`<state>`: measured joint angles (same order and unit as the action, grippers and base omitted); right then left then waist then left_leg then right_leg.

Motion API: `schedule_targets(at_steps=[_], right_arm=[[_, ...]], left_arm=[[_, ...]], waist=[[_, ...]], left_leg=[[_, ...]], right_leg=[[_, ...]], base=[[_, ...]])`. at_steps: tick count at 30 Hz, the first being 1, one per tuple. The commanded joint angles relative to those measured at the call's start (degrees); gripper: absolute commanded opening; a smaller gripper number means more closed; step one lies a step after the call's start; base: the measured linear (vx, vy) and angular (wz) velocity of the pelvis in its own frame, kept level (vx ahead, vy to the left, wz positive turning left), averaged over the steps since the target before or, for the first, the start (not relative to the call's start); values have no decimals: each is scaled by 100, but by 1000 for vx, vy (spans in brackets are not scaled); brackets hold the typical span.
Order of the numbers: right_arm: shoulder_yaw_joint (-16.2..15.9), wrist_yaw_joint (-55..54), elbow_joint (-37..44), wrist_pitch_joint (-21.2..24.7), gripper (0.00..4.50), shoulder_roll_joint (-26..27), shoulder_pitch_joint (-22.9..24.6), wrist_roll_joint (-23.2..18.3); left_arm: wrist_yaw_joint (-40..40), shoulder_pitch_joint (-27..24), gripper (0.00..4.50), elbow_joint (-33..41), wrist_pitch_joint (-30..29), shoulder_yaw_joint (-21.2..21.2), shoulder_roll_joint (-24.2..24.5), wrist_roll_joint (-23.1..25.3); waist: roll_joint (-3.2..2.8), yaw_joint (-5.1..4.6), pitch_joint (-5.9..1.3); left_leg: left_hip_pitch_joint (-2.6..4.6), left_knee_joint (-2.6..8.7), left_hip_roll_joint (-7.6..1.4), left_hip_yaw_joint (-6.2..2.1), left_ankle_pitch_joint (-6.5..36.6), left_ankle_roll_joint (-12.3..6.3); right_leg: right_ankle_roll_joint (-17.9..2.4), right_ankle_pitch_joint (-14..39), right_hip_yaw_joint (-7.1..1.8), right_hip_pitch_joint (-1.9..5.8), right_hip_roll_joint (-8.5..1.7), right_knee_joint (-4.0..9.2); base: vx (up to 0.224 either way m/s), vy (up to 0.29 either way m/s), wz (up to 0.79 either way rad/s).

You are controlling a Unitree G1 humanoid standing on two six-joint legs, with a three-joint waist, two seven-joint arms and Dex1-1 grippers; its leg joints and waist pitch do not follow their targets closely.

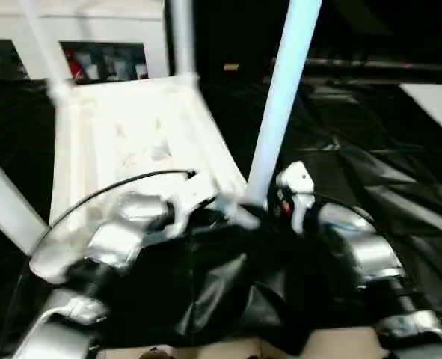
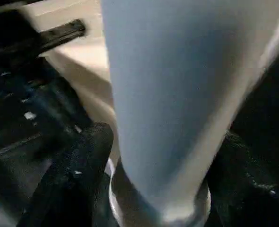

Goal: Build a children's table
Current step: Rotate leg to tighten

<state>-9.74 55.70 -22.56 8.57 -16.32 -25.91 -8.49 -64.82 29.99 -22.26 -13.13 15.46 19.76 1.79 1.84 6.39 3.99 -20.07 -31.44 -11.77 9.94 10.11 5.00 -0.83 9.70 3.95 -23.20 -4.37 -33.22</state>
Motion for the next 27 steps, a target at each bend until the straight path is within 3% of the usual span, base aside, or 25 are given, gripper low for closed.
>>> schedule_targets(at_steps=[1,3,4,6,10,15,20,27], right_arm=[[-377,747,194,0,301,-149,138,-63],[-432,944,215,-118,301,-285,150,-15],[-477,1102,229,-195,301,-386,156,11],[-558,1380,266,-208,301,-550,153,-22],[-630,1621,338,-214,301,-707,164,-29],[-648,1874,365,-216,301,-831,128,-75],[-676,1965,296,-225,256,-842,75,-112],[-686,1963,315,-154,237,-816,96,-136]], left_arm=[[-707,-165,0,251,-9,328,132,-242],[-943,-201,0,357,-29,360,297,-300],[-1085,-209,0,397,-38,355,398,-344],[-1289,-202,0,401,-23,333,542,-409],[-1471,-220,0,408,3,344,657,-444],[-1651,-264,0,468,-8,396,767,-523],[-1643,-276,0,486,-30,409,781,-560],[-1623,-260,0,404,8,409,783,-552]], waist=[[-45,2,-325],[-59,35,-336],[-41,39,-308],[-64,52,-295],[-52,60,-267],[-20,62,-247],[-9,56,-248],[-24,42,-250]], left_leg=[[6,318,-168,-8,802,-420],[16,297,-163,9,694,-471],[9,296,-163,15,654,-512],[11,292,-169,24,730,-514],[13,323,-178,17,1050,-390],[8,336,-181,10,1164,-325],[15,328,-177,11,1076,-324],[11,318,-171,14,1011,-365]], right_leg=[[-1343,385,-264,272,-357,236],[-1450,100,-251,287,-338,195],[-1485,31,-241,282,-322,186],[-1530,132,-245,281,-337,192],[-1418,751,-259,288,-373,250],[-1287,1156,-274,276,-385,281],[-1291,1058,-273,266,-372,270],[-1346,917,-265,279,-365,253]], base=[[55,13,0],[26,9,0],[0,0,0],[0,0,0],[0,0,0],[0,0,0],[0,0,0],[0,0,0]])
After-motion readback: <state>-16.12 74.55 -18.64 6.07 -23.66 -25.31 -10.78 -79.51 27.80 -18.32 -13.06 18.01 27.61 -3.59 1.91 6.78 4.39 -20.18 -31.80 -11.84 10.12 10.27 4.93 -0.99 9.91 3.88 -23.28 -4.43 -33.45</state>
